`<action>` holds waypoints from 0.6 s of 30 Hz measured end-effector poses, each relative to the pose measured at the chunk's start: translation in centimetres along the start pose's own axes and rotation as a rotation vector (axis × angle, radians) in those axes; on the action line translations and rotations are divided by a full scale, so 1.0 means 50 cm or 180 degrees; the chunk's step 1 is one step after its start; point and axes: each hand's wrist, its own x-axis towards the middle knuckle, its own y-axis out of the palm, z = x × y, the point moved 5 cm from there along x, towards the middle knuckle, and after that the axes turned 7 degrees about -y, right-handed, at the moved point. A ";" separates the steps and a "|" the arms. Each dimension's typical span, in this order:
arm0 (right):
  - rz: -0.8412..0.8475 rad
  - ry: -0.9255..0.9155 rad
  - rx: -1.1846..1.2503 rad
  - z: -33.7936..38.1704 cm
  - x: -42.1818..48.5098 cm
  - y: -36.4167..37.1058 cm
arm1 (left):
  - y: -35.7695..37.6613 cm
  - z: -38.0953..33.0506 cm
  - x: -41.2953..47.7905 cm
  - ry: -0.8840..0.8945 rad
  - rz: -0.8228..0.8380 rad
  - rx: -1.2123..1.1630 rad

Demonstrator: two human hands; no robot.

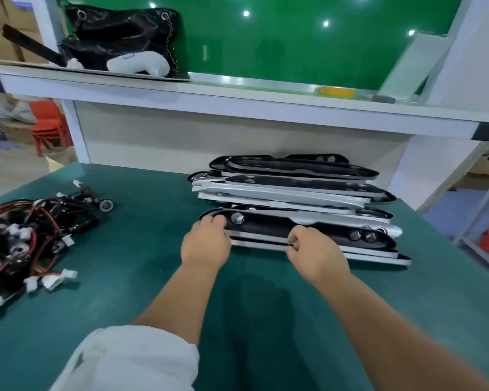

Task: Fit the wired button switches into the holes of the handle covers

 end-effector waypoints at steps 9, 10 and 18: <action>0.0474 -0.0159 -0.0682 -0.077 0.077 0.023 | 0.054 -0.064 0.088 0.0893 0.0233 0.0071; 0.0521 -0.0198 -0.0693 -0.080 0.080 0.023 | 0.053 -0.068 0.092 0.0998 0.0374 0.0181; 0.0472 -0.0186 -0.0562 -0.067 0.095 0.010 | -0.003 -0.200 0.117 0.1639 0.0590 0.0661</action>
